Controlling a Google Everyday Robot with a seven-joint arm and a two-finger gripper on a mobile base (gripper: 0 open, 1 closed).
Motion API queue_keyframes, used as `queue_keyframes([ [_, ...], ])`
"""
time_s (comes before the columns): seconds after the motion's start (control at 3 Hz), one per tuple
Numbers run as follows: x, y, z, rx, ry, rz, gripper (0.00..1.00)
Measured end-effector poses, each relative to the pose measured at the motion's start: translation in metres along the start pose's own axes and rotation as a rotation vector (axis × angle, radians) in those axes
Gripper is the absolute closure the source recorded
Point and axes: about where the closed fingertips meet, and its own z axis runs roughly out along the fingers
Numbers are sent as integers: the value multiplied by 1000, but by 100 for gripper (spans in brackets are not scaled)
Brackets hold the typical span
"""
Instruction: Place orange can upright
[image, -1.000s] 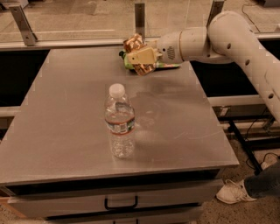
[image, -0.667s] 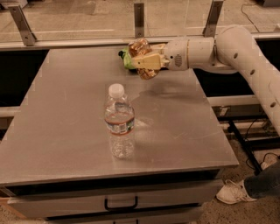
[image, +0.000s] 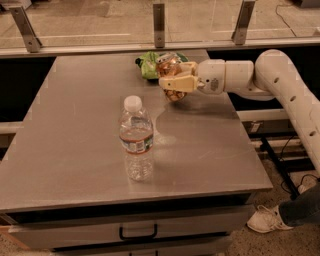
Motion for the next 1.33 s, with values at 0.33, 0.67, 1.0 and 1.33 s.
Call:
queue_keyframes([
  [0.33, 11, 7, -12, -36, -52, 1, 82],
  [0.67, 17, 15, -31, -35, -64, -13, 58],
  [1.0, 20, 21, -47, -26, -49, -35, 35],
  [1.33, 26, 25, -59, -14, -42, -47, 12],
])
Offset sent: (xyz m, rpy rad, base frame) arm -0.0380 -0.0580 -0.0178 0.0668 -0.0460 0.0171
